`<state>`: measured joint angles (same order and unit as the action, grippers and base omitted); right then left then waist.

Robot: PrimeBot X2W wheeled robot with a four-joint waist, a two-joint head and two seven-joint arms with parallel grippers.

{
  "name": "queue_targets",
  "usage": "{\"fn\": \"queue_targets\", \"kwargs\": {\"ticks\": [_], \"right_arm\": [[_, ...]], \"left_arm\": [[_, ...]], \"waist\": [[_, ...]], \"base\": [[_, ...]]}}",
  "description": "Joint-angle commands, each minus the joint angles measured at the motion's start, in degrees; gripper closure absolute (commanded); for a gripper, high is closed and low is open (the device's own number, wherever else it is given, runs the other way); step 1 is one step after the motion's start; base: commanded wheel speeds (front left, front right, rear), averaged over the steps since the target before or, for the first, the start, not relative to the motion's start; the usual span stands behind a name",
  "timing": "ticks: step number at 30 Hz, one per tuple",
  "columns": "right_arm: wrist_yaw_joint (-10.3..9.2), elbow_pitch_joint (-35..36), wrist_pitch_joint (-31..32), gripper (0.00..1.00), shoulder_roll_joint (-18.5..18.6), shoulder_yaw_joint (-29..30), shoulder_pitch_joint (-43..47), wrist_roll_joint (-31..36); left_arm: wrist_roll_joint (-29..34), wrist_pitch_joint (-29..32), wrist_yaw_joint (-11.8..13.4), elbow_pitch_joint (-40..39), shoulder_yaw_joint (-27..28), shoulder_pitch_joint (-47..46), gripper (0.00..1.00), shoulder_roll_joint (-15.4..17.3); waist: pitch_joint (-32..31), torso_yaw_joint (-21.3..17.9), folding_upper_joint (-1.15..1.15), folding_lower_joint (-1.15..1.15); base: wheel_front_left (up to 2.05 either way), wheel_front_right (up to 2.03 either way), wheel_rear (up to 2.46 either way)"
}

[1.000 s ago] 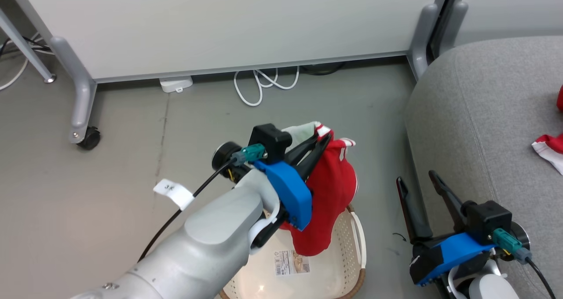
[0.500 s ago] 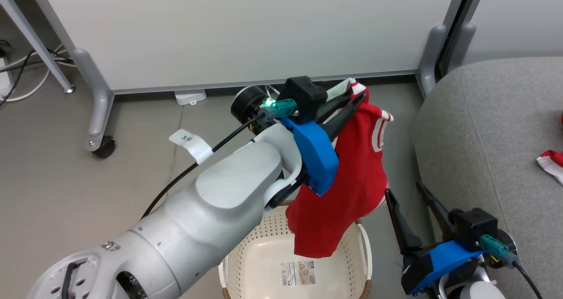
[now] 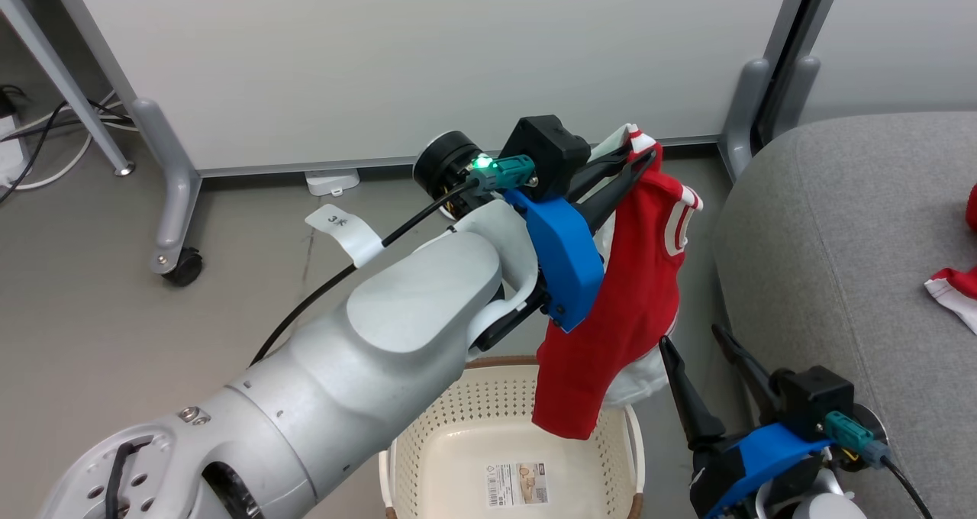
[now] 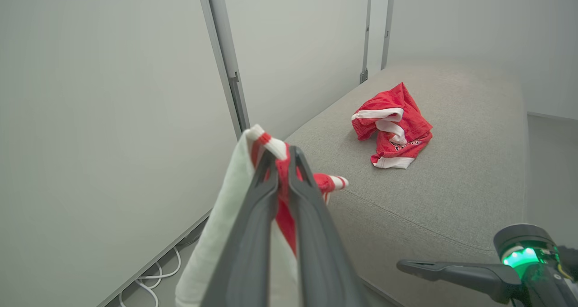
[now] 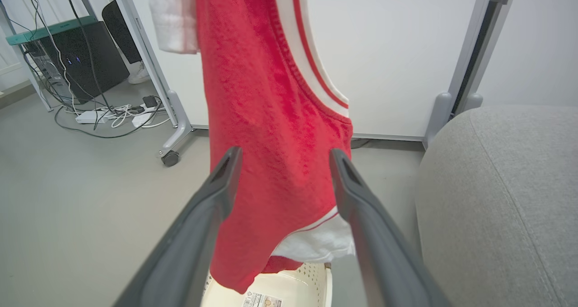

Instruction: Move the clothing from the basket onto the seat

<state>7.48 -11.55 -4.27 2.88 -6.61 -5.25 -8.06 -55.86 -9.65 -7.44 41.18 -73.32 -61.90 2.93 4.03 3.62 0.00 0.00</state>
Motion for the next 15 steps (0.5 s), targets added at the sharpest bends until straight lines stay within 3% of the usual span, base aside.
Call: {"fn": "queue_targets", "kwargs": {"ticks": [1, 15], "right_arm": [[0.03, 0.0, 0.1, 0.0, 0.0, -0.1, 0.5, 0.0], [0.03, -4.2, 4.4, 0.0, 0.0, -3.5, -6.2, 0.5]], "left_arm": [[0.1, 0.1, 0.0, -0.2, -0.1, -0.4, 1.0, 0.0], [0.4, 1.3, 0.0, -2.3, -0.1, 0.6, 1.0, 0.0]], "waist": [[0.0, 0.0, 0.0, 0.0], [1.2, 0.3, 0.0, 0.0]], "base": [[0.0, 0.0, 0.0], [0.0, 0.0, 0.0]]}}
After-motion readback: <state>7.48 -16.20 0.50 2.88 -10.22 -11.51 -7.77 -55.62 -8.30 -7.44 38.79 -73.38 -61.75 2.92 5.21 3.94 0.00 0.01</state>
